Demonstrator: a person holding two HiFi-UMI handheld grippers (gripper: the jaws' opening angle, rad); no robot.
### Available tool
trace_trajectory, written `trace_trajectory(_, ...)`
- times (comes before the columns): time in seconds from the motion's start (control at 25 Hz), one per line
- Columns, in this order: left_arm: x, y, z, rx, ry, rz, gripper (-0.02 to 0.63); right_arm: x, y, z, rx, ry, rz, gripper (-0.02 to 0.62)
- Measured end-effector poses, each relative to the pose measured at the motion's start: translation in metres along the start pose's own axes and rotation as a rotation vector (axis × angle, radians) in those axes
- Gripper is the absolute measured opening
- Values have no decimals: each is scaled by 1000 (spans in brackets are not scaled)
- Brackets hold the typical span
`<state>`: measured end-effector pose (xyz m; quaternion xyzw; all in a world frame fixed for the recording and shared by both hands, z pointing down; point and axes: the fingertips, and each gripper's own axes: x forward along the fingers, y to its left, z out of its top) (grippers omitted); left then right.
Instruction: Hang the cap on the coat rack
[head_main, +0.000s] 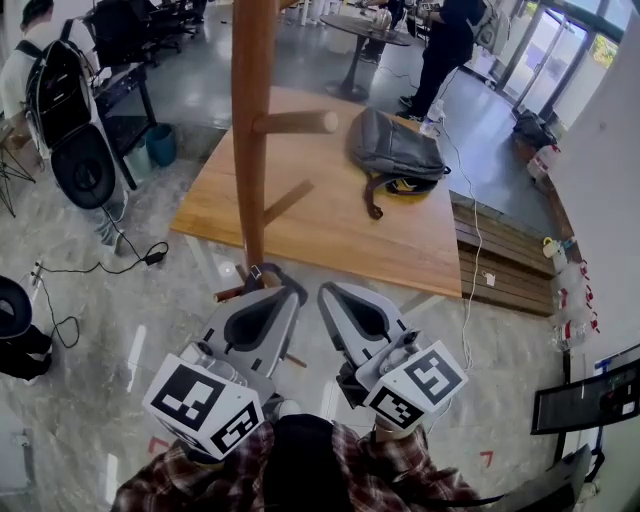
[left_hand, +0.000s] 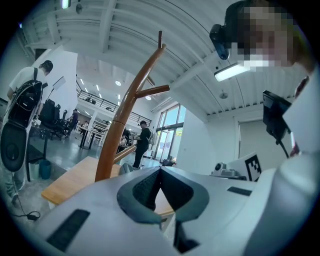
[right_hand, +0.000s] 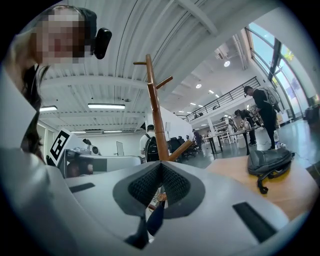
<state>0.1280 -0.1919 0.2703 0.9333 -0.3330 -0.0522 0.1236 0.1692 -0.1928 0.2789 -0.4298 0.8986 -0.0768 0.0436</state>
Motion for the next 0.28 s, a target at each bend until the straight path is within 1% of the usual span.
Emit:
trace_trajectory(0.08,0,3,-1,-10,0,3,11,3,-2,-2,10,3,5,11)
trace_trajectory(0.28,-4,11,-1,-26,-1,12,11,11,-4,-7,-7,27,-3,11)
